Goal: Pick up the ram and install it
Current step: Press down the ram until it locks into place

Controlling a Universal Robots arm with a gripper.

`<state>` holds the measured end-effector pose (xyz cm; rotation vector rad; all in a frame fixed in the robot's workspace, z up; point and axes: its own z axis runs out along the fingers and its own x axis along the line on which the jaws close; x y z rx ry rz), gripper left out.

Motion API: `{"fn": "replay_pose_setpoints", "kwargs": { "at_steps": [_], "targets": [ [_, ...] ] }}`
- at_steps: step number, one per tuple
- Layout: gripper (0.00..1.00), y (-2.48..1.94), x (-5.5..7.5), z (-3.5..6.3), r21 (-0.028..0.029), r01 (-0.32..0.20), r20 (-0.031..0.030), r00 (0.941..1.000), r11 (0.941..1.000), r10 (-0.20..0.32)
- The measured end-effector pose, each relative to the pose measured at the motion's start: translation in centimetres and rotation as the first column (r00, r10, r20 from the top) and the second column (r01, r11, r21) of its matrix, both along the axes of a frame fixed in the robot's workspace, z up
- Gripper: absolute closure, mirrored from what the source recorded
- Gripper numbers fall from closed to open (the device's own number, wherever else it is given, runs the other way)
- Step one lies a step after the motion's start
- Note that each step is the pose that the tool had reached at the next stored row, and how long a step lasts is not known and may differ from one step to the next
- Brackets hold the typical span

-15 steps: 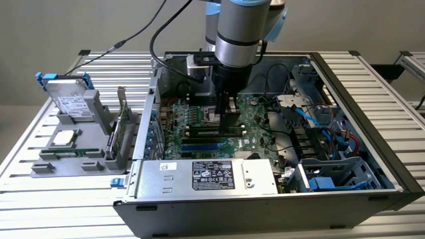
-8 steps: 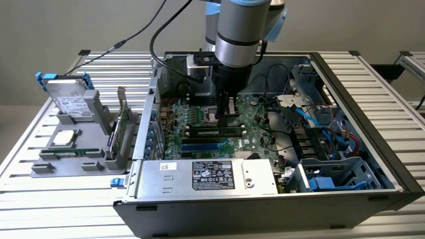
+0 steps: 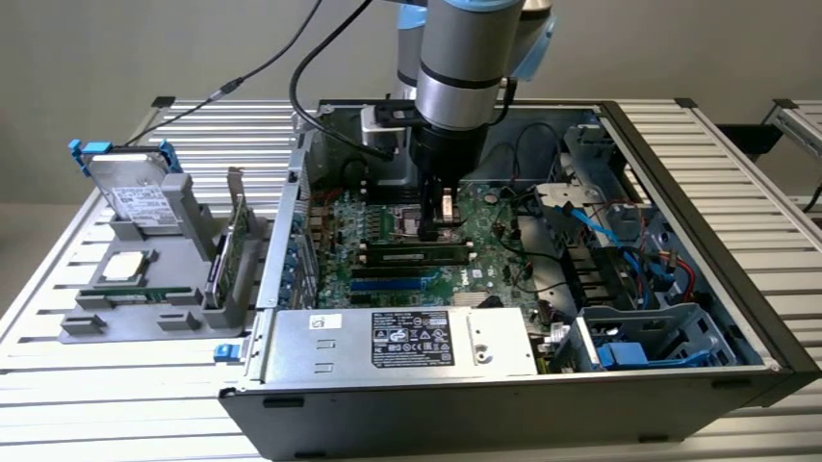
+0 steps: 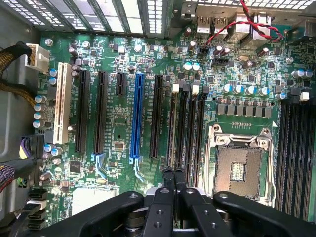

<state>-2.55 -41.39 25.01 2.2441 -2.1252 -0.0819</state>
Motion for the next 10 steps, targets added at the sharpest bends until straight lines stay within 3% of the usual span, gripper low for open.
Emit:
{"fn": "replay_pose_setpoints", "kwargs": {
  "at_steps": [10],
  "targets": [
    [0.9, 0.03, 0.02, 0.01, -0.0003, 0.0, -0.0001, 1.0, 1.0, 0.0]
  ]
}}
